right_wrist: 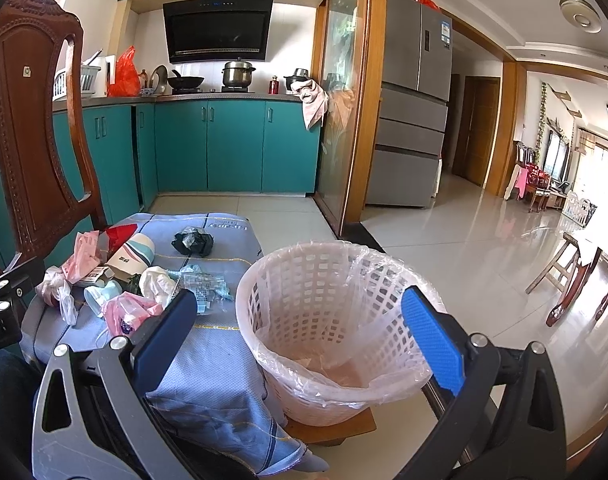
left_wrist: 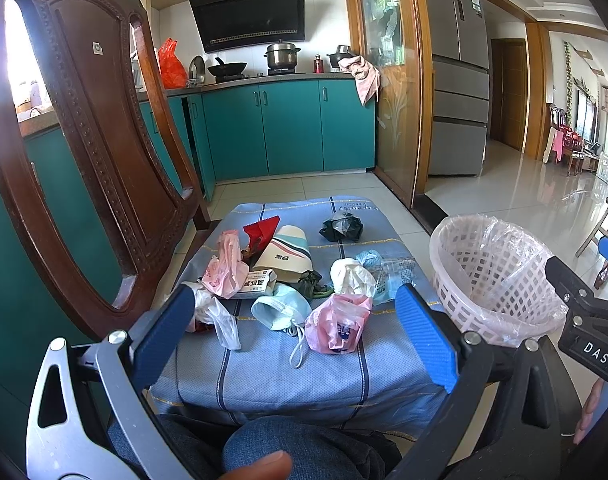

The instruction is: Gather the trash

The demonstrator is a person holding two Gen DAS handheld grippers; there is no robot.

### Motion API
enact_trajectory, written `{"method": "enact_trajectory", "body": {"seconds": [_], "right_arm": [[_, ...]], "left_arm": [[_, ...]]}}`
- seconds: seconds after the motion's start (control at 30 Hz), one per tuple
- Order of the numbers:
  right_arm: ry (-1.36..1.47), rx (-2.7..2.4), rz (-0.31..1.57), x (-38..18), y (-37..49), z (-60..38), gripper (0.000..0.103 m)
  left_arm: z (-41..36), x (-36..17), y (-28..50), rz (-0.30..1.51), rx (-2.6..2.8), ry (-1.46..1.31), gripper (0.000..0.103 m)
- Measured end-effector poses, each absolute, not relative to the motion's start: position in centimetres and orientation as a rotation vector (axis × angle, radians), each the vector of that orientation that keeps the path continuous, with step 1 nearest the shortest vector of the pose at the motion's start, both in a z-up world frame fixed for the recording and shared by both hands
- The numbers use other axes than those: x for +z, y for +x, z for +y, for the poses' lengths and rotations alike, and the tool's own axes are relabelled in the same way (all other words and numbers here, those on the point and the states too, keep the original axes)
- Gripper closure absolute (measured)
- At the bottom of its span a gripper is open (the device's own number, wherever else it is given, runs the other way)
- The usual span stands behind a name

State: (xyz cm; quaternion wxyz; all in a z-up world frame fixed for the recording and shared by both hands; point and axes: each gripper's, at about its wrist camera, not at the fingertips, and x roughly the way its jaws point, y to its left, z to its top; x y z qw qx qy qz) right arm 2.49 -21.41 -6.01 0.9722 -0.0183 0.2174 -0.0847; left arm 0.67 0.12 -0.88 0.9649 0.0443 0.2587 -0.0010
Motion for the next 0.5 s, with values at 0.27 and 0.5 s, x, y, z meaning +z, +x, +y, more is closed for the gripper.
{"method": "enact_trajectory", "body": {"seconds": [0.27,0.5], "right_arm": [[-0.034,-0.172,0.441,-6.07,2.55,-21.54,0.003],[-0.035,-0.179,0.439,-6.36,2.65,-21.77,0.003]], "left_arm": [[-0.18,-1.11,0.86,0.532,-0.001,0.096,0.003],[-0.02,-1.81,1.44,0.551,0.004,0.099,0.003]]}}
